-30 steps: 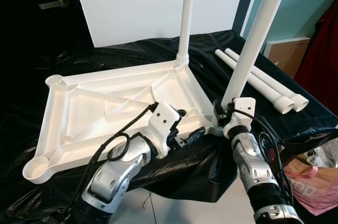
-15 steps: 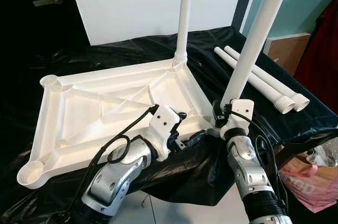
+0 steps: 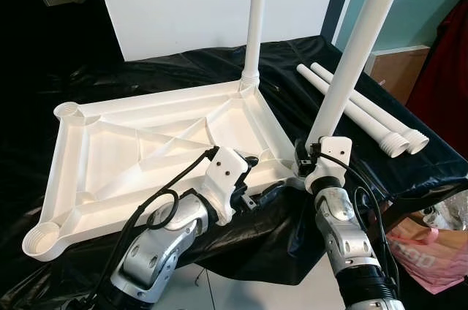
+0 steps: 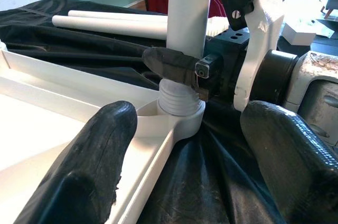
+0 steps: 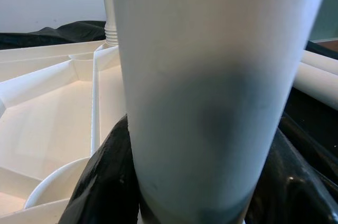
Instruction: Building children table
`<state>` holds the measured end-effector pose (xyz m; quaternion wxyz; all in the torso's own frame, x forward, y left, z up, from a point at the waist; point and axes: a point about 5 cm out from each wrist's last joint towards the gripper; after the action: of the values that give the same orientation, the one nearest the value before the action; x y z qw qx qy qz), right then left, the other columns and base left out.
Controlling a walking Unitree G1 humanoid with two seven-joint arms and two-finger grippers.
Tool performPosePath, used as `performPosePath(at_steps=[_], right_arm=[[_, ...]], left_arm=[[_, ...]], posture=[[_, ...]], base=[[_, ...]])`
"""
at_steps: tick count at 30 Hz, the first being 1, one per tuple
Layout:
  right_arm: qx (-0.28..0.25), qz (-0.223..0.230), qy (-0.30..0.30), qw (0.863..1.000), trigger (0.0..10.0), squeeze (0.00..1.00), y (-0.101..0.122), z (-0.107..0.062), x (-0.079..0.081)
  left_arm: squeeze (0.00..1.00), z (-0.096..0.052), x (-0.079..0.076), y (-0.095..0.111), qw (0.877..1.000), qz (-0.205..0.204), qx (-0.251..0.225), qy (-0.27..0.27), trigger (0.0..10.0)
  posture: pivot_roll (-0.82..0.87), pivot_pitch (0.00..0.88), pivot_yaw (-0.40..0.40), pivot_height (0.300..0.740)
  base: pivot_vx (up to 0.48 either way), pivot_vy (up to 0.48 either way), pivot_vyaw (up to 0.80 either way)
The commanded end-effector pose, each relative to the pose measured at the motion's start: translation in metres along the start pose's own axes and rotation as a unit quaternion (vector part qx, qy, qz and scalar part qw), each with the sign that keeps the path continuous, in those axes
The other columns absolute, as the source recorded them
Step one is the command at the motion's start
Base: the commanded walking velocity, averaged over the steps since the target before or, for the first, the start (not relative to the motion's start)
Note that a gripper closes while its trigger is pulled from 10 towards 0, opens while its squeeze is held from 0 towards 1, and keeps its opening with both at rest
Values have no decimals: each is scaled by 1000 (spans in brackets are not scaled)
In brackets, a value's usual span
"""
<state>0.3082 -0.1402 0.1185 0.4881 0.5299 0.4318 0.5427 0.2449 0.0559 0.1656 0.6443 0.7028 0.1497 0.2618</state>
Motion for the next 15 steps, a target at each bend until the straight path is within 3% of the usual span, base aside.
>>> performPosePath(at_steps=[1,15], right_arm=[[46,8,-19,999,10000,0,-17,-5,-7],[48,10,-23,999,10000,0,-17,-8,-8]], left_arm=[[0,0,-1,0,1000,0,3,-16,10000],[0,-1,-3,0,1000,-1,5,-19,10000]], posture=[[-10,38,-22,740],[-10,42,-18,740]], base=[[0,0,0],[0,0,0]])
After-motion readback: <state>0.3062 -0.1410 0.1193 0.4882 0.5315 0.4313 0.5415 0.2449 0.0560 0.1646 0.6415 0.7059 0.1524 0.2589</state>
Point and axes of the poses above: a point about 5 cm out from each wrist's last joint towards the gripper, its own z axis pointing out of the wrist towards the gripper, its own y axis along the axis of the wrist's last joint, x = y × z, and after that the axes turned 6 degrees about z, right-handed
